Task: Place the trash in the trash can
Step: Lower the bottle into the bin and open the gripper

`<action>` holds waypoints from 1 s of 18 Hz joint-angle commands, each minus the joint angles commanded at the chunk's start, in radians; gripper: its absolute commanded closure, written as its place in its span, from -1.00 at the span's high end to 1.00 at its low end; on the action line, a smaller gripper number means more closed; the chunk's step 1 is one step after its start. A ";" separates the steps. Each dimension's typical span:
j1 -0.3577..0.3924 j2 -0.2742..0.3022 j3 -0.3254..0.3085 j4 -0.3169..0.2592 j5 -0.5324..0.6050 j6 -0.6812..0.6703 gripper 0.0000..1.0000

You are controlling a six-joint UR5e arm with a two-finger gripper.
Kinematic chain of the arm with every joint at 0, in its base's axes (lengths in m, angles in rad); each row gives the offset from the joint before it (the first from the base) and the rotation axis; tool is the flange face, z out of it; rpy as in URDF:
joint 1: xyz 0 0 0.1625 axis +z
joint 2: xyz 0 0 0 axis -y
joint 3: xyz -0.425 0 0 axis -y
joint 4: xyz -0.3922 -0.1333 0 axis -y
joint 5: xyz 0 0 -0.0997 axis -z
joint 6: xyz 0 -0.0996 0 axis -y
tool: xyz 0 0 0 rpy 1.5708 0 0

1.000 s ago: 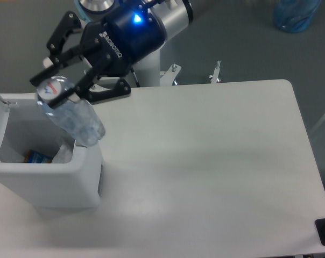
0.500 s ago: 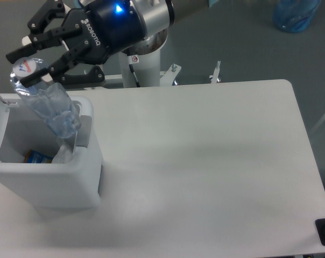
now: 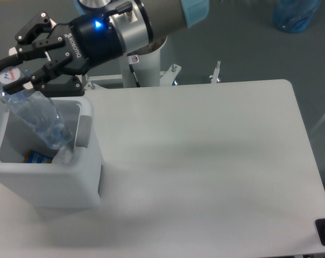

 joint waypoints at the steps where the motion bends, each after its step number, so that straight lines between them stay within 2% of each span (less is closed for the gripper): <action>1: 0.000 -0.002 -0.006 0.000 0.003 0.006 -1.00; 4: -0.002 -0.002 -0.031 0.005 0.012 0.038 -0.98; 7: -0.003 0.011 -0.081 0.005 0.014 0.092 -0.89; 9: -0.003 0.011 -0.101 0.009 0.020 0.114 -0.69; 12: -0.003 0.009 -0.123 0.012 0.084 0.124 -0.55; 16: -0.003 -0.006 -0.147 0.012 0.136 0.170 -0.48; 18: -0.002 -0.005 -0.169 0.011 0.172 0.190 -0.13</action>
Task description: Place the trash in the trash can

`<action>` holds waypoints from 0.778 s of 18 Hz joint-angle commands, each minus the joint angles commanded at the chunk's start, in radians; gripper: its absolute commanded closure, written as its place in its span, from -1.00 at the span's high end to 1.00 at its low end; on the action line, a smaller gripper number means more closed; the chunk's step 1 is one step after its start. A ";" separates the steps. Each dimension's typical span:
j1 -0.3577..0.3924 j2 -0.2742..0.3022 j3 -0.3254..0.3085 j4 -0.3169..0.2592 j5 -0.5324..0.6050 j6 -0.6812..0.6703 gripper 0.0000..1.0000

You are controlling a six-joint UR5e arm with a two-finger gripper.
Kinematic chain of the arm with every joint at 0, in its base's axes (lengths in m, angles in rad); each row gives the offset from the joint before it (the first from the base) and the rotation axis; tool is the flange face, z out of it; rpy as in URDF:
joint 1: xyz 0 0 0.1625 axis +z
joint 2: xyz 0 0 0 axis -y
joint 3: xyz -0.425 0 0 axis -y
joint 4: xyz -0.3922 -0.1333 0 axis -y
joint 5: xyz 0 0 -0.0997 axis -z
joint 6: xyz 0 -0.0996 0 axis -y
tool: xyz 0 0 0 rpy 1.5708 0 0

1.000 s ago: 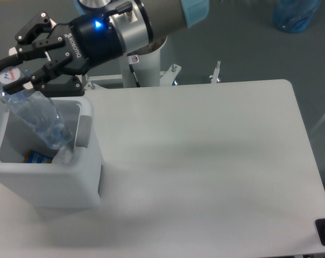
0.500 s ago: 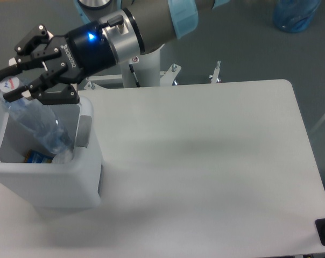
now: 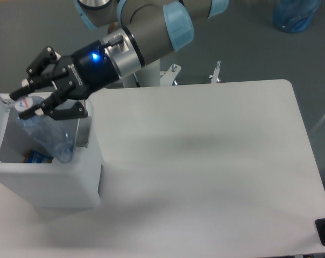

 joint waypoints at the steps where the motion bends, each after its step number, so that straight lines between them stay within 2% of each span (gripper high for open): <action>1: 0.002 0.005 -0.008 0.000 0.005 0.000 0.10; 2: 0.003 0.008 -0.011 -0.002 0.005 -0.001 0.40; 4: 0.018 0.011 -0.018 -0.002 0.011 -0.006 0.85; 5: 0.032 0.014 -0.019 -0.003 0.023 -0.009 1.00; 9: 0.093 0.021 -0.017 -0.002 0.081 -0.014 1.00; 14: 0.215 0.018 0.034 -0.003 0.117 -0.009 1.00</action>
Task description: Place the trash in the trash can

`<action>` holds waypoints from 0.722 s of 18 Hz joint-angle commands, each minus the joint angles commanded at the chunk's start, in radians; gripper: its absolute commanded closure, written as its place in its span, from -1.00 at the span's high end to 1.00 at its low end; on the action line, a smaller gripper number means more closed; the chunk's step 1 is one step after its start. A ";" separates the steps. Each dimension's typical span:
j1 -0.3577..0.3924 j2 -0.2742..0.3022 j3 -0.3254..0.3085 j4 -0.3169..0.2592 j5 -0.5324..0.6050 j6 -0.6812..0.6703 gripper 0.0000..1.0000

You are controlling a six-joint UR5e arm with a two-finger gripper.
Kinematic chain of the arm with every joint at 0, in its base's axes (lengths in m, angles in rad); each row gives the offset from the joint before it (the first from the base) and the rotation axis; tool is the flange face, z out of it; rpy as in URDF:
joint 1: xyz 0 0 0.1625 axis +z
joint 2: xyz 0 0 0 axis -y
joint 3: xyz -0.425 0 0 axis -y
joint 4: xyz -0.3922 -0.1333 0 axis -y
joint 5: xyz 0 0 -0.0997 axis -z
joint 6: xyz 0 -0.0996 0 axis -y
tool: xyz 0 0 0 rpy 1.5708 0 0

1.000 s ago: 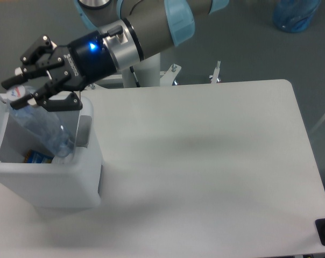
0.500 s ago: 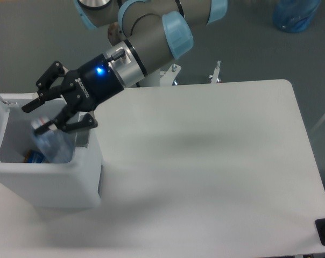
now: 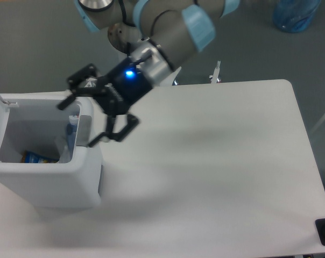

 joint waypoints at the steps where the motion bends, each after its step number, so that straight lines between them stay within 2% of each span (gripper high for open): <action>1: 0.026 0.002 0.003 0.000 0.027 0.006 1.00; 6: 0.120 0.020 0.026 -0.002 0.259 0.040 1.00; 10: 0.138 0.015 0.034 -0.009 0.455 0.100 1.00; 13: 0.137 0.005 0.039 -0.020 0.749 0.171 1.00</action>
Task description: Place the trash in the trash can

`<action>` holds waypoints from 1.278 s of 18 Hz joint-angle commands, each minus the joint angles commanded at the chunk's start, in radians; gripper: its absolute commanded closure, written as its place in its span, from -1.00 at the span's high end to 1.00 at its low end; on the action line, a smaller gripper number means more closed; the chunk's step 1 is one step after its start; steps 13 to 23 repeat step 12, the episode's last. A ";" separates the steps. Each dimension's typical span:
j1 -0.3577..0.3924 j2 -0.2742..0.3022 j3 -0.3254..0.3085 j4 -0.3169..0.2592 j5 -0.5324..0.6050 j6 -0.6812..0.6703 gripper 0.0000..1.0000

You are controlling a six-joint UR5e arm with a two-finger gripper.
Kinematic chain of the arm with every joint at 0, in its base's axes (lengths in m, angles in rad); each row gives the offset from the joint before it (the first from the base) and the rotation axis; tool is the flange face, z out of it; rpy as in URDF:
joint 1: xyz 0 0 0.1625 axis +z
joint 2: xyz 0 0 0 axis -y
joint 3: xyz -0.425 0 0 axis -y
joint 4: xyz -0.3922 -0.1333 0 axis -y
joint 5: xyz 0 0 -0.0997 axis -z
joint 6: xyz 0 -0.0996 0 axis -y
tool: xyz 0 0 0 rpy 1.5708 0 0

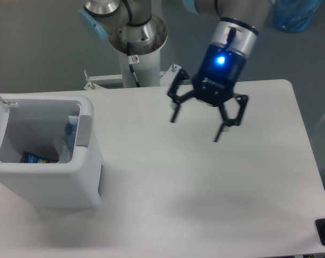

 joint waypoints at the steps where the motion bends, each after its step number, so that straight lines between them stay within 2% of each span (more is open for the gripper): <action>1: 0.002 -0.005 -0.003 -0.017 0.081 0.050 1.00; 3: -0.009 -0.017 -0.003 -0.118 0.189 0.098 1.00; 4: -0.018 -0.017 -0.006 -0.139 0.197 0.111 1.00; 7: -0.038 -0.012 -0.008 -0.146 0.213 0.112 1.00; 10: -0.049 -0.015 -0.020 -0.153 0.288 0.120 1.00; 12: -0.064 -0.020 -0.006 -0.193 0.357 0.122 1.00; 23: -0.064 -0.020 -0.006 -0.193 0.357 0.122 1.00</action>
